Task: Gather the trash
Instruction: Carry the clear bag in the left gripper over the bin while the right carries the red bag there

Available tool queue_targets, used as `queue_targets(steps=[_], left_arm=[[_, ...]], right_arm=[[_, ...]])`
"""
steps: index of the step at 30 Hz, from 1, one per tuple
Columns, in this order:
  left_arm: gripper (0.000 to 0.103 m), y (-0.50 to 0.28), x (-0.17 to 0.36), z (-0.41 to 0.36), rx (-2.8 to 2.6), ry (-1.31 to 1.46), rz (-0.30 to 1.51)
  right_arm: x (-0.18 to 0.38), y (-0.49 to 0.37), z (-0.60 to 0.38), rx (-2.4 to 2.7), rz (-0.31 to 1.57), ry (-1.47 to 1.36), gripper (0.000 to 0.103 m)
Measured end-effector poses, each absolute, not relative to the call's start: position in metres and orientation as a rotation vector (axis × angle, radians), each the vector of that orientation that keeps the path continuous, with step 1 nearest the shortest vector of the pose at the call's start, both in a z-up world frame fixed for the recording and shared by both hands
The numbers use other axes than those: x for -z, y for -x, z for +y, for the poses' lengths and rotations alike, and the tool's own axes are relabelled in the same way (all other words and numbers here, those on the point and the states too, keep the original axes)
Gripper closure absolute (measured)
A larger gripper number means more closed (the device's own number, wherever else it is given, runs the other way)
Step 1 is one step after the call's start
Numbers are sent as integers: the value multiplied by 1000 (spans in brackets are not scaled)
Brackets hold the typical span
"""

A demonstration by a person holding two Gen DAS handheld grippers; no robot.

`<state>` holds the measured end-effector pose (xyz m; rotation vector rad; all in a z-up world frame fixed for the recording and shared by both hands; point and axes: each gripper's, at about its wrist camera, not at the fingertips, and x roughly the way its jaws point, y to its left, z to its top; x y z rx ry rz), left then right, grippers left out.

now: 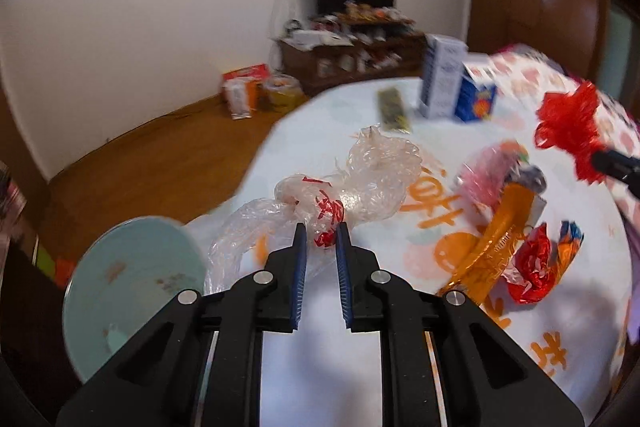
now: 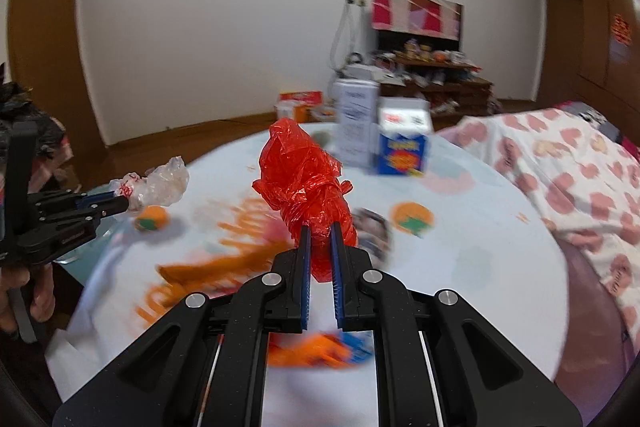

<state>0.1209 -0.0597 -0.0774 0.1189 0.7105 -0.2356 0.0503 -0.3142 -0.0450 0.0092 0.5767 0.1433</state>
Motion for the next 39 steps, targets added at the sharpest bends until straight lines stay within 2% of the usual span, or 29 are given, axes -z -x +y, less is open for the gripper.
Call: queue_targets(steps=[21,39], left_arm=[[88,-82,65,54,-49,-47,662],[88,-65,81,115,-187,-8,689]], right_arm=[[59,-114,-148,-444,568,113,93],[69,-133,-68,-575,576,190,93]])
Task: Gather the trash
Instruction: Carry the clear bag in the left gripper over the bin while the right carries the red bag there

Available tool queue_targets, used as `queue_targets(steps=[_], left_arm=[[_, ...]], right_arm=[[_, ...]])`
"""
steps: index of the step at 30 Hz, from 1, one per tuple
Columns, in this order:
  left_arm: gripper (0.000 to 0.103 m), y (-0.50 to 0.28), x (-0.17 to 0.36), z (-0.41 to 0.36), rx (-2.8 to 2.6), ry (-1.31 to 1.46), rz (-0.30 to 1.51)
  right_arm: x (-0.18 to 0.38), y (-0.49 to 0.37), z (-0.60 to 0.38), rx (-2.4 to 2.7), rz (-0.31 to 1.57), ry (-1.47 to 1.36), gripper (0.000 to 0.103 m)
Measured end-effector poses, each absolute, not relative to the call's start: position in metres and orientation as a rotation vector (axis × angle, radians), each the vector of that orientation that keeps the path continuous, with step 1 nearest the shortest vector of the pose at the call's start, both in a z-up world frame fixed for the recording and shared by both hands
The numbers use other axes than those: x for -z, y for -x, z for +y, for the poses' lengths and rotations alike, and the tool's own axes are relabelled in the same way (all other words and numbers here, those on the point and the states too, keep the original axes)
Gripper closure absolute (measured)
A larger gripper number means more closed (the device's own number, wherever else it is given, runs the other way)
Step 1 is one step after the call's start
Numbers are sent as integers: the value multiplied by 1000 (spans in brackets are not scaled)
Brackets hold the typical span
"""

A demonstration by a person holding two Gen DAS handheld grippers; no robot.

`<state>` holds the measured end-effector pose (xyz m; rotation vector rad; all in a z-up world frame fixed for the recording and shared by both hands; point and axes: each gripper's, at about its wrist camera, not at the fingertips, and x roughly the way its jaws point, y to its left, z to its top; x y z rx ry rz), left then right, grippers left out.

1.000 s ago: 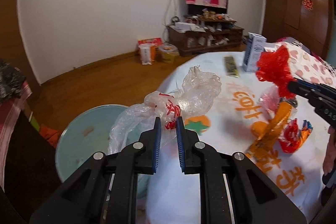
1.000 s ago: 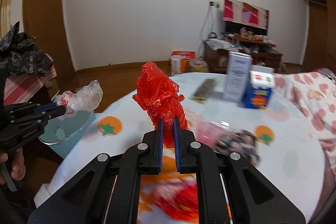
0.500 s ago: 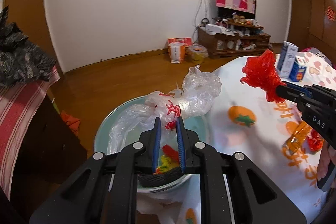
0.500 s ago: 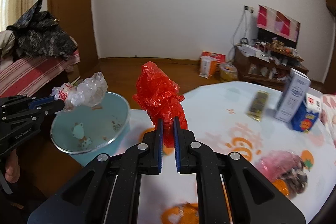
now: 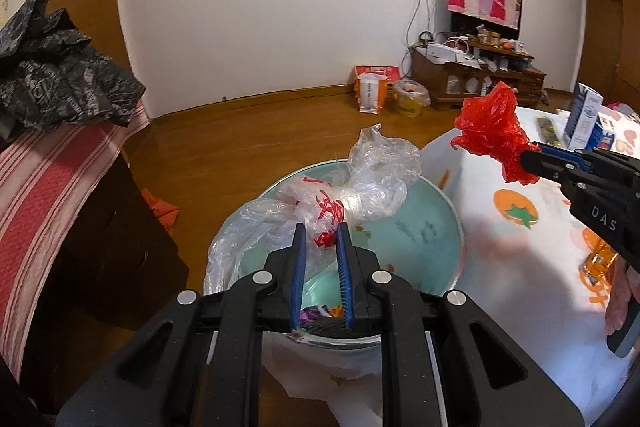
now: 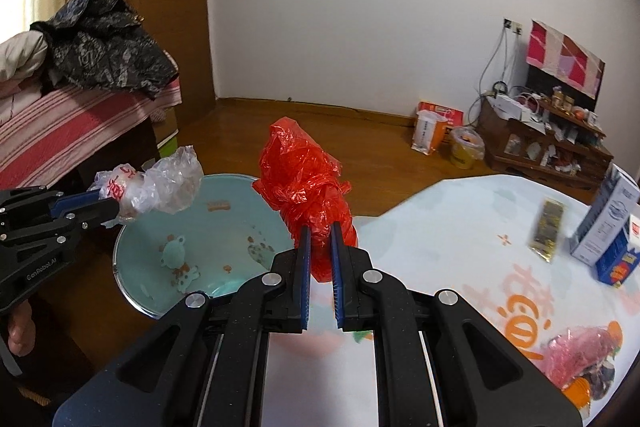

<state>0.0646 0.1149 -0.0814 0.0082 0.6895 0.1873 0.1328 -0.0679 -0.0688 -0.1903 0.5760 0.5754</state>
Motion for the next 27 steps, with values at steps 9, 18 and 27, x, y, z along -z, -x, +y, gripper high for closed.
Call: queue_targets(steps=[9,18,27], left_arm=[[88,-64,87,126,-219,18,706],[87,-65,86,130,-218,33,714],[85,-66,89,133,-214,43,722]], right_arm=[[72,-133,-52,-608,585,218,93],[73,-130,-46,-623,588,229,93],[74,-127,-38,-652,593,249,92]])
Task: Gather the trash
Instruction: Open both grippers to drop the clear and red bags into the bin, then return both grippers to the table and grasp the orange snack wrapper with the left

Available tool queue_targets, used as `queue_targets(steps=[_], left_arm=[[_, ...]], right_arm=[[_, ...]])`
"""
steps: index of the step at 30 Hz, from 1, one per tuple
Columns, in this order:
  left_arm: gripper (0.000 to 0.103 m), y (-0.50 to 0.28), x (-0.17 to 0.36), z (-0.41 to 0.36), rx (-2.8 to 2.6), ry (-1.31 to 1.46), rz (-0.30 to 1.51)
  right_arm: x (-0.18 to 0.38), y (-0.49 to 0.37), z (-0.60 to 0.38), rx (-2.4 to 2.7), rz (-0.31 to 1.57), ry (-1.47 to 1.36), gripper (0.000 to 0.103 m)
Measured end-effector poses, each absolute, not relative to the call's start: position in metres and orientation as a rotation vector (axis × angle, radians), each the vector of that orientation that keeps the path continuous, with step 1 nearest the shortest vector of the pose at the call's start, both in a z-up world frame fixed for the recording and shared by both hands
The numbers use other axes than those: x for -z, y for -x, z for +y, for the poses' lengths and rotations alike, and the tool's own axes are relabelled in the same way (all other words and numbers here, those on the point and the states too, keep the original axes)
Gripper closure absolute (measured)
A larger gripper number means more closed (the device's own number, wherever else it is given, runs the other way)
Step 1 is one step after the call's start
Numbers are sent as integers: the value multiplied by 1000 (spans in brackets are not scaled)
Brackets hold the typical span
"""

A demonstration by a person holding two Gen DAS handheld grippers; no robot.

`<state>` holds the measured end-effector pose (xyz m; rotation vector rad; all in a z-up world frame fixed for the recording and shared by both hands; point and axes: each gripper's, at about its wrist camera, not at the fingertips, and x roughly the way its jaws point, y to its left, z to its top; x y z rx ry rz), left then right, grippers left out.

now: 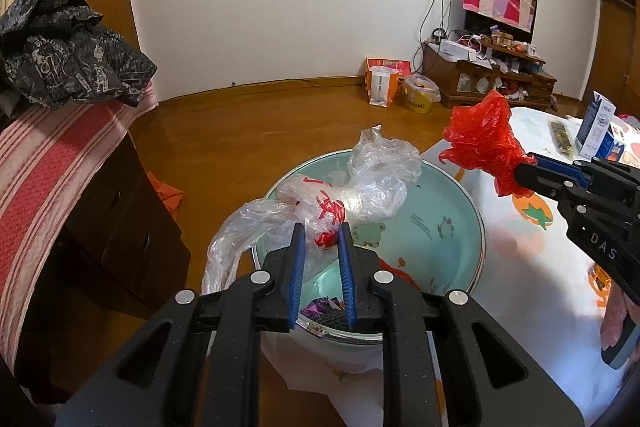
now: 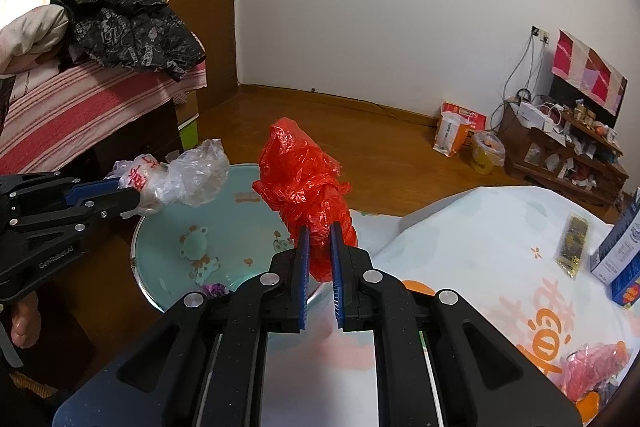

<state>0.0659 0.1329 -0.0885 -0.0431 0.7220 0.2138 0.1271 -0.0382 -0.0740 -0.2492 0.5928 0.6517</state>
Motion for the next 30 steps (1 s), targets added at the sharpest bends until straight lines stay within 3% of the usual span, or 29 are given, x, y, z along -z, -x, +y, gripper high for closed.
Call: queue_targets(steps=[2,5,8,16,20,30], left_arm=[[81,-66,90,134,-215,50,724],[70,-66,90,136,-212,57,725],[59,-67,90,135,-205,59,723],[44,-67,91,133,-200,57,725],[32,-67,92,128,-181,65,734],[26,-69,108,63,-32,-3,789]], right_arm=[[75,-127,-35,-669,601,256,90],[77,-125,-30,-679,597,268,66],[78,-125,-30,-680,600,259,55],[75,-124,-44,-643,596,246,50],[70,-115,-65,-599,593,256,48],[75,-62,-200,-338,658,232,35]])
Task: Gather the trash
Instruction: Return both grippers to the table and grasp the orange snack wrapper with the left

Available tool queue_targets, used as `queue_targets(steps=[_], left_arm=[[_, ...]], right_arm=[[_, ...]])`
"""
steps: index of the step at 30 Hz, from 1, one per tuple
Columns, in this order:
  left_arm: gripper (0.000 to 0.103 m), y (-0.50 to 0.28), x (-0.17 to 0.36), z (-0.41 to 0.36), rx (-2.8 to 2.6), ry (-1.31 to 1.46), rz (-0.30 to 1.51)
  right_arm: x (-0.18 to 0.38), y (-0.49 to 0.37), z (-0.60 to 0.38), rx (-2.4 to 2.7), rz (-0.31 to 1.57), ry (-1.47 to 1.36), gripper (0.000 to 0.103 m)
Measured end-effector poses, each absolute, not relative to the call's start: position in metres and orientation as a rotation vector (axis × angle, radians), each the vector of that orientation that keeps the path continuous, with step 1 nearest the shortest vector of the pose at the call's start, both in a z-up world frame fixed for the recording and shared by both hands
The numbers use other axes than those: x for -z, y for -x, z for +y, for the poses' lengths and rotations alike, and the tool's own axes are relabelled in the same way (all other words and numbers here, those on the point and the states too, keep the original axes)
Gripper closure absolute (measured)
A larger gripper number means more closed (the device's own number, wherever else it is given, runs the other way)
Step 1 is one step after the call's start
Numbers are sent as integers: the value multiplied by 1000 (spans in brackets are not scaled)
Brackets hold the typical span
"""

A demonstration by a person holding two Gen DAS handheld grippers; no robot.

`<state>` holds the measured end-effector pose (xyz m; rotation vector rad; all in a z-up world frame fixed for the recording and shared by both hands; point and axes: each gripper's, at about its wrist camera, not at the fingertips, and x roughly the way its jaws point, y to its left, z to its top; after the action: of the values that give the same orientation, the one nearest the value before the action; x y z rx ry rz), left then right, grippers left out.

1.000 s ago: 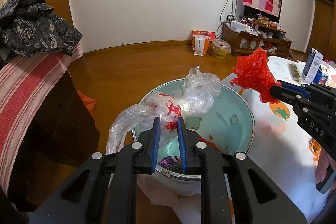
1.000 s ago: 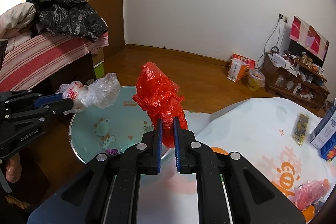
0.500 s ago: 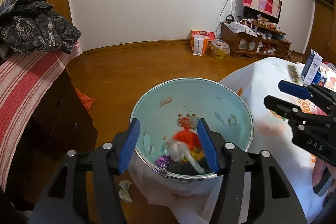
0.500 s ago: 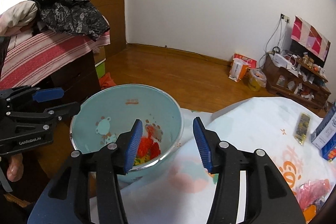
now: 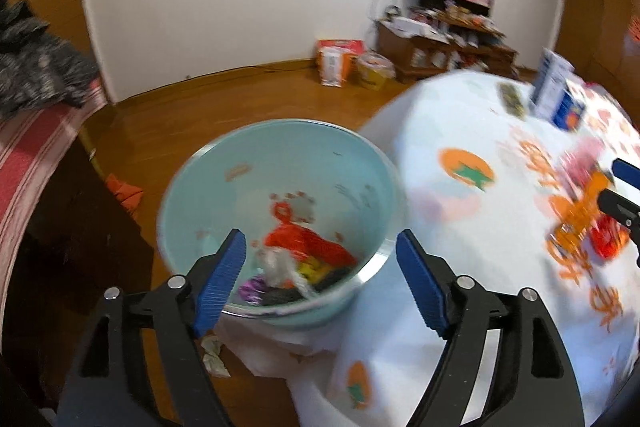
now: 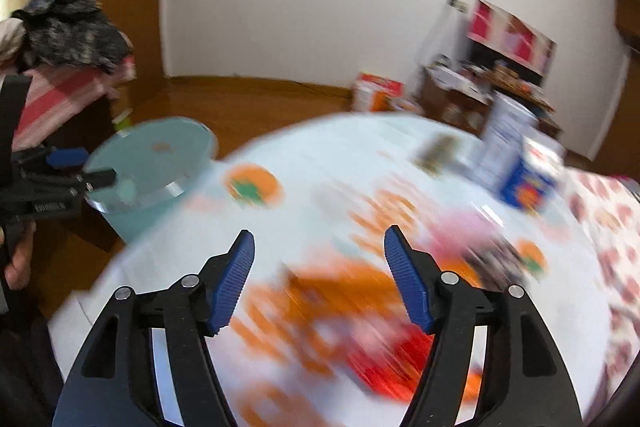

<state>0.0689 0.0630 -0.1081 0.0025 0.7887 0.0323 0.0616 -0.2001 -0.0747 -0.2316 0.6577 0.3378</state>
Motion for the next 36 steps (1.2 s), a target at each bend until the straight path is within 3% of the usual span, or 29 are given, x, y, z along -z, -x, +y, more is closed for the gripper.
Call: queue_targets(steps=[8,14,22,31,36], left_arm=[[22,-69,117,-13,107,-107,808],[16,-77,113,-56,176,-155,795],[15,-82,117,-112,285,-240,791],[15,-94,123,-144,315,-294,811],[15,-94,116,-140,332,-271,806]], right_arm=[[111,-26,-277,-194,765,223,31],[124,-32,-310,-75,812,205,31],[130,-47,-391,121,847,73,30],[123,-42,-366,37,866,36,30],[129,-82,-358,96,893,90,30]])
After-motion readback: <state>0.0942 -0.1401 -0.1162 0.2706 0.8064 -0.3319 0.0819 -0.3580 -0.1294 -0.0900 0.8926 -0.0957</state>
